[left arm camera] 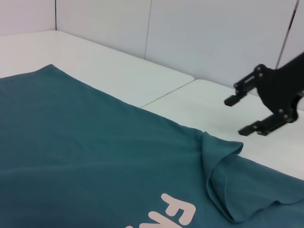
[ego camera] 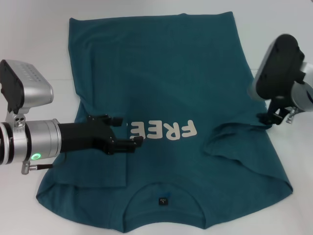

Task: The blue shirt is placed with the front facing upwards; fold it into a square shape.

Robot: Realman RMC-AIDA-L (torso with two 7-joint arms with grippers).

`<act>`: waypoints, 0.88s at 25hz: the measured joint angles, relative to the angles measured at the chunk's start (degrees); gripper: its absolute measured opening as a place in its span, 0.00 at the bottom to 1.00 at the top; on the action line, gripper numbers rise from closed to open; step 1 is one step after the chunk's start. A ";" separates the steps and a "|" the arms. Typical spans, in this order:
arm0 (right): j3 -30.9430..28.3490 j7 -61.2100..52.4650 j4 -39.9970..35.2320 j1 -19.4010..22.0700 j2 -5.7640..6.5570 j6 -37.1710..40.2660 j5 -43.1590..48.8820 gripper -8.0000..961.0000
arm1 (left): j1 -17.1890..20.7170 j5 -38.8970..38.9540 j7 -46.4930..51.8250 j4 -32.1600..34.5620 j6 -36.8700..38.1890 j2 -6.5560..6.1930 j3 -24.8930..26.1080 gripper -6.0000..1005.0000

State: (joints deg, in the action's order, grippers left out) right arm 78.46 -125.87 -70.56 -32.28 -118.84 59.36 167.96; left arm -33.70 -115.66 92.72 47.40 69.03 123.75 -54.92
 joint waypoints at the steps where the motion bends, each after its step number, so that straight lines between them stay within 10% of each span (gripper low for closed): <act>1: -0.11 1.40 -1.00 0.82 -0.28 0.39 0.00 0.70 | -0.02 0.00 0.00 0.00 0.00 0.00 -0.01 0.87; 22: 0.85 5.56 5.72 1.53 -0.19 -5.08 0.18 0.71 | -0.15 0.00 0.41 -0.06 0.26 0.09 -0.01 0.87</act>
State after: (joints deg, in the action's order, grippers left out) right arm 79.31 -120.31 -64.84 -30.75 -119.04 54.28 168.14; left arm -33.84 -115.66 93.13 47.34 69.28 123.84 -54.93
